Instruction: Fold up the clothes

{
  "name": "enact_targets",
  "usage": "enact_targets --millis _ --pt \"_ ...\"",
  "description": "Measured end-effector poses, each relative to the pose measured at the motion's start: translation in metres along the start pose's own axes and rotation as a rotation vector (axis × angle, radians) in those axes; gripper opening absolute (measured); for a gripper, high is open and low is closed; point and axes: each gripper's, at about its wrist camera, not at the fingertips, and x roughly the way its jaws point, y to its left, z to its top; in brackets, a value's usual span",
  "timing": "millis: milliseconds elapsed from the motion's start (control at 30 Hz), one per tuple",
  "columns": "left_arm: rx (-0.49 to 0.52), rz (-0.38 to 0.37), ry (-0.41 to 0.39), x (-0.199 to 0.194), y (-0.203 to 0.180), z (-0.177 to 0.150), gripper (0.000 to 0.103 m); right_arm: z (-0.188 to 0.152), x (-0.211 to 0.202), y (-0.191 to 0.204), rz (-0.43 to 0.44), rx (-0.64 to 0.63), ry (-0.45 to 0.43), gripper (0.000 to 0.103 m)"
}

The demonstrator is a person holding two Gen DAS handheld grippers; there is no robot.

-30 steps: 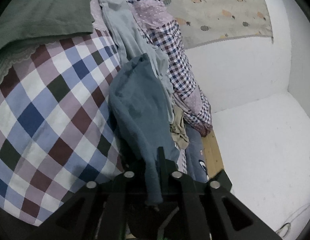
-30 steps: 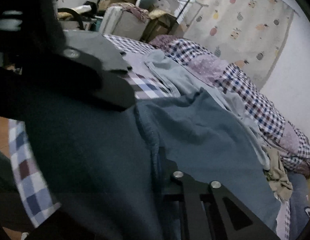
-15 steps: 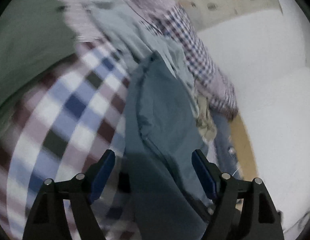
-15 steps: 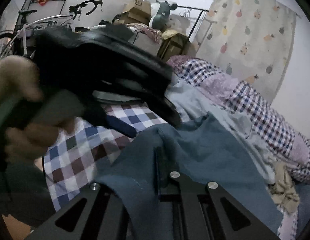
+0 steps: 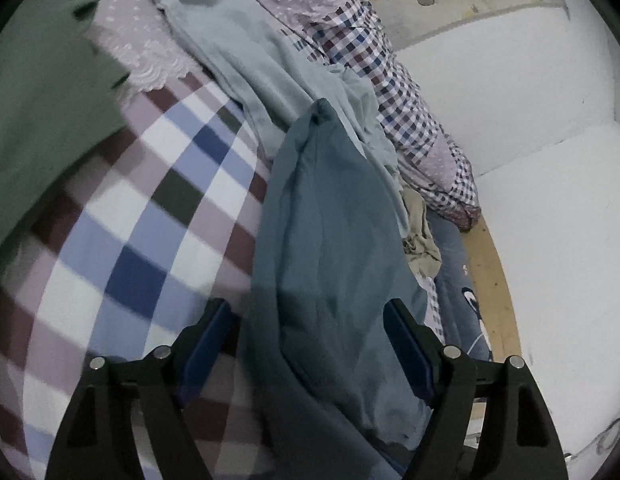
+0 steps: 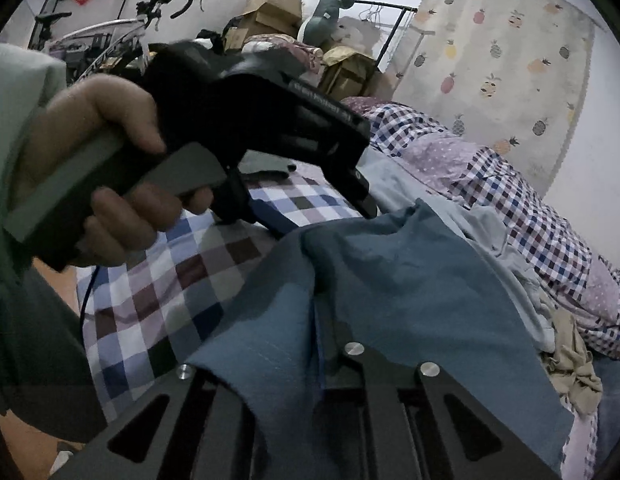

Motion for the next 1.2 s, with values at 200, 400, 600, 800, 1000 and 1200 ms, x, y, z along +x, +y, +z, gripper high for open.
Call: enact_targets --millis 200,400,600,800,1000,1200 --pt "-0.023 -0.043 0.035 0.005 0.0 -0.007 0.082 0.001 -0.007 0.002 -0.008 0.008 -0.025 0.009" --pt "-0.033 -0.057 0.072 0.014 -0.011 -0.025 0.081 -0.003 -0.012 -0.005 0.0 0.041 -0.027 0.015" --pt "-0.063 -0.018 0.03 0.007 -0.005 -0.028 0.05 -0.005 -0.02 0.007 0.067 0.029 -0.026 0.016" --pt "-0.089 -0.044 -0.011 0.002 0.004 -0.022 0.025 -0.005 -0.03 0.016 0.155 0.019 -0.027 0.016" --pt "-0.071 -0.057 -0.017 0.001 0.004 -0.02 0.013 0.002 -0.055 0.001 0.442 0.095 -0.05 0.035" --pt "-0.052 -0.036 -0.011 0.003 0.002 -0.022 0.01 0.041 -0.049 -0.095 0.383 0.434 -0.041 0.076"
